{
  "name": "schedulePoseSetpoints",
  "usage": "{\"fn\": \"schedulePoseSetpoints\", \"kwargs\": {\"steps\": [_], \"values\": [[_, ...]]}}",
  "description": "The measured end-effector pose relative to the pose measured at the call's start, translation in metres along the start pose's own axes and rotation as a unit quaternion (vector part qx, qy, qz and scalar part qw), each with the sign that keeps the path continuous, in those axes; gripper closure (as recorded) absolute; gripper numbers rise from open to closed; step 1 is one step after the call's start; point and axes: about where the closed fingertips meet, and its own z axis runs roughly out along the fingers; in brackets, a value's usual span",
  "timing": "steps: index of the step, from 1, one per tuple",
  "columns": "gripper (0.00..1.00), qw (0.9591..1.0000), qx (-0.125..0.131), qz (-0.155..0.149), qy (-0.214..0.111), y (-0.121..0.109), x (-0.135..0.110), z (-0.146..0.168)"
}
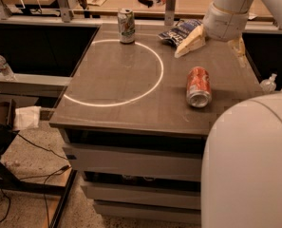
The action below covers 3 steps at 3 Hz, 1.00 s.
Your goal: Place coke can upright
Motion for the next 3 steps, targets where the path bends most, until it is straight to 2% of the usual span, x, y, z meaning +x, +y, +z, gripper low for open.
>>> {"fn": "schedulePoseSetpoints", "kwargs": {"steps": [1, 2, 3], "values": [[0.00, 0.9998, 0.004, -0.017, 0.006, -0.006, 0.019, 0.009], [0.00, 0.9982, 0.009, -0.059, -0.002, -0.007, 0.043, 0.016], [0.00, 0.9963, 0.021, -0.084, -0.003, -0.007, 0.055, 0.032]]}}
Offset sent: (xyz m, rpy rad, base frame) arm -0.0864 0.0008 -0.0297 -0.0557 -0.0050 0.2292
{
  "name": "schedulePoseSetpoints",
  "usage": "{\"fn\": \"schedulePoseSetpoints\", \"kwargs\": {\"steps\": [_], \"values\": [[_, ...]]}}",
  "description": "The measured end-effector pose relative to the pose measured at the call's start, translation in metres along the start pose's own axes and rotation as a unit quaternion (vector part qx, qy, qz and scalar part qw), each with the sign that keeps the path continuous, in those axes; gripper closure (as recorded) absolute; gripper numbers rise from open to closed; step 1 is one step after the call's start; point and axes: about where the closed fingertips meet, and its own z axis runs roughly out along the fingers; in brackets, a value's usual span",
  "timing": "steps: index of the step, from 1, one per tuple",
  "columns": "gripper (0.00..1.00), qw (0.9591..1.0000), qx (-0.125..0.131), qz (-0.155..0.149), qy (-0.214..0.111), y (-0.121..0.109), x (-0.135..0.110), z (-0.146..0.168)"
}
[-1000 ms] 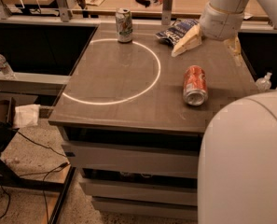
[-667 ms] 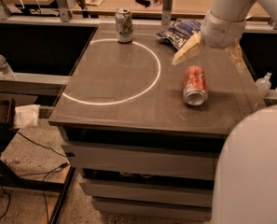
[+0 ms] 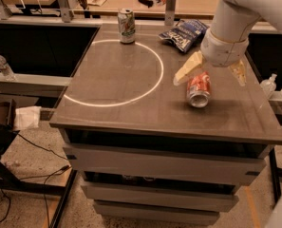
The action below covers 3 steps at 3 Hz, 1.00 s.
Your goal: Place coke can upright
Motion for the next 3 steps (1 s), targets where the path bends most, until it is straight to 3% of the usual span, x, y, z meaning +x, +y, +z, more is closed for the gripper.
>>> {"fn": "schedulePoseSetpoints", "kwargs": {"steps": [2, 3], "values": [[0.00, 0.9989, 0.023, -0.034, 0.021, 0.012, -0.011, 0.030], [0.00, 0.9985, 0.028, -0.037, 0.028, 0.015, -0.023, 0.038]]}}
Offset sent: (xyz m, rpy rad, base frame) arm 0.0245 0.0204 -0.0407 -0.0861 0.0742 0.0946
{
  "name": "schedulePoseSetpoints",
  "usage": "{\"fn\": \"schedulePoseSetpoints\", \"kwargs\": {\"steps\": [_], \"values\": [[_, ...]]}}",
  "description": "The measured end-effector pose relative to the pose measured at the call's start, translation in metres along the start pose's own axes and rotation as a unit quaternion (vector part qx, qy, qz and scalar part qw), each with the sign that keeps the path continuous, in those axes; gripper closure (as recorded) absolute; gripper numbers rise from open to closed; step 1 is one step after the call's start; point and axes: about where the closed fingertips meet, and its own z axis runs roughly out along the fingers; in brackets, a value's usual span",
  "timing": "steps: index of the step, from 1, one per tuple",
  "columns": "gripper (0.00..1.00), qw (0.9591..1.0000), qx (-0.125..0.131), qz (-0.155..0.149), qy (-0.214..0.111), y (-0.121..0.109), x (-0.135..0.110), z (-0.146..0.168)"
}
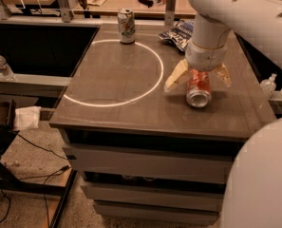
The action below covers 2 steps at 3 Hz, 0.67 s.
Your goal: Place coke can upright
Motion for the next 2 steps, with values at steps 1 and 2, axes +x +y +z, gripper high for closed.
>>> {"fn": "schedulePoseSetpoints", "kwargs": {"steps": [1, 2], "values": [[0.18, 1.0000, 0.005, 0.000, 0.003, -0.0008, -0.0084, 0.0023], [0.41, 0.9999, 0.014, -0.004, 0.006, -0.0026, -0.0124, 0.0034]]}}
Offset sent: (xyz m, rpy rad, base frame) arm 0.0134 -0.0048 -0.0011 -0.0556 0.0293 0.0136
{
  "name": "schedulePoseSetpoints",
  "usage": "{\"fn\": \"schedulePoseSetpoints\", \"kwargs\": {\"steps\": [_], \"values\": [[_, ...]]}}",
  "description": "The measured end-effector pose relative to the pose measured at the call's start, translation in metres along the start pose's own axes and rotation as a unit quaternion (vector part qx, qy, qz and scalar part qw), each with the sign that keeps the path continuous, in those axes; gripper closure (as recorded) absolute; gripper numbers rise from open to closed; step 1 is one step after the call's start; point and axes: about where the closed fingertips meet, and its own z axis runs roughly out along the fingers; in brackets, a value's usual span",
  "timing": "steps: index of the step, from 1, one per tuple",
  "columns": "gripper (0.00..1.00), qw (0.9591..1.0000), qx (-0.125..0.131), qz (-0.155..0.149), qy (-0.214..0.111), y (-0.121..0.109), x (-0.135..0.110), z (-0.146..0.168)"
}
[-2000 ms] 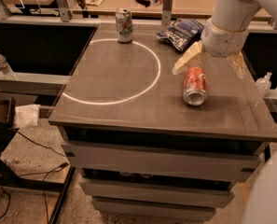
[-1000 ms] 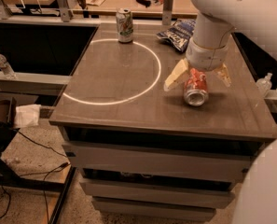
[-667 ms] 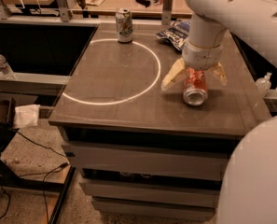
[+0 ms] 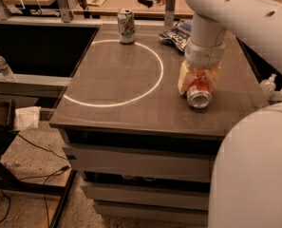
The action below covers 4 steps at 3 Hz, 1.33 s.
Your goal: Place coke can upright
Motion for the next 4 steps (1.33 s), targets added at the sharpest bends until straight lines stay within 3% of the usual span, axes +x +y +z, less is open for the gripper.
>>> {"fn": "schedulePoseSetpoints", "kwargs": {"steps": [1, 2, 3, 4], "values": [[0.65, 1.0000, 0.007, -0.005, 0.004, -0.001, -0.002, 0.000], [0.87, 0.9994, -0.025, -0.019, -0.017, -0.002, -0.006, -0.021], [1.00, 0.9916, -0.096, -0.056, -0.067, 0.004, -0.016, -0.065], [1.00, 0.9714, -0.182, -0.113, -0.102, -0.001, -0.026, -0.076]]}}
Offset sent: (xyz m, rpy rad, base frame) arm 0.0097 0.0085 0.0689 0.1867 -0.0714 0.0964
